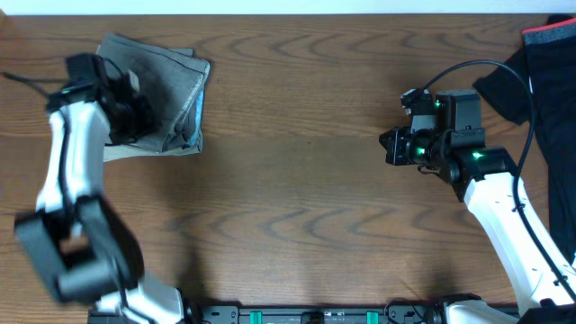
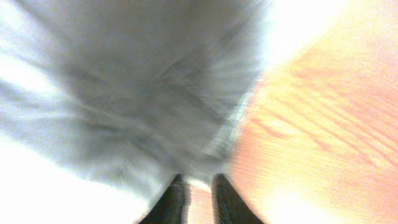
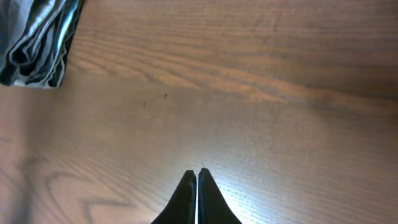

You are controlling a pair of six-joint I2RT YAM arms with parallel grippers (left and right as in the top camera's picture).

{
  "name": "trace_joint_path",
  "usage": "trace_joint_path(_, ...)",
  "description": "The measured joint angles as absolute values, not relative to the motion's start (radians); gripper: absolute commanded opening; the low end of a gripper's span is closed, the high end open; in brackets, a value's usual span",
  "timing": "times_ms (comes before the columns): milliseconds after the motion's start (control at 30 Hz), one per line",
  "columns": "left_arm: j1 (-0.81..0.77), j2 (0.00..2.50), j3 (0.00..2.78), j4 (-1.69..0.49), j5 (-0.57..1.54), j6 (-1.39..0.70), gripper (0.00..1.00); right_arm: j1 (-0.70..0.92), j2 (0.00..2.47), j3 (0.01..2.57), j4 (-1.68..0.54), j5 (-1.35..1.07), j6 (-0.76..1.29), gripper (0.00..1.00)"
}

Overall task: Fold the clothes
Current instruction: 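Smooth the grey shorts flat on the stack with the left gripper, then release the shorts and pull the left gripper back toward the base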

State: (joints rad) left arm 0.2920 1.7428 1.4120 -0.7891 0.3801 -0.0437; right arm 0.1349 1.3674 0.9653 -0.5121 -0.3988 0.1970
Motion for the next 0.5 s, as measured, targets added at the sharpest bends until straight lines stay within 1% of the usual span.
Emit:
trace_joint_path(67,0.279,1.618,1.413,-0.804,0.390,-0.025,0.59,0.135,1.367,0.965,-0.476,-0.389,0.197,0.09)
trace_joint_path(100,0.265,1.547,1.413,-0.817,0.393,-0.015,0.65,0.135,1.367,0.965,-0.447,-0.386,0.196,0.10)
trace_joint_path(200,0.196,1.375,1.414,-0.875,0.399,0.046,0.74,0.135,1.367,0.965,-0.347,-0.381,0.193,0.17)
trace_joint_path(233,0.172,1.335,1.414,-0.891,0.402,0.070,0.76,0.135,1.367,0.965,-0.321,-0.382,0.196,0.18)
trace_joint_path(267,0.140,1.294,1.414,-0.912,0.402,0.089,0.89,0.135,1.365,0.965,-0.294,-0.382,0.194,0.20)
trace_joint_path(300,0.114,1.263,1.414,-0.930,0.396,0.112,0.98,0.135,1.363,0.965,-0.274,-0.381,0.194,0.22)
trace_joint_path(367,0.068,1.201,1.414,-0.969,0.373,0.133,0.98,0.135,1.349,0.965,-0.246,-0.381,0.193,0.28)
trace_joint_path(433,0.044,1.150,1.414,-1.011,0.331,0.143,0.98,0.135,1.322,0.965,-0.237,-0.381,0.195,0.36)
trace_joint_path(467,0.038,1.127,1.414,-1.032,0.308,0.148,0.98,0.135,1.304,0.965,-0.237,-0.381,0.196,0.44)
trace_joint_path(500,0.036,1.109,1.414,-1.046,0.287,0.154,0.98,0.135,1.286,0.965,-0.239,-0.382,0.197,0.56)
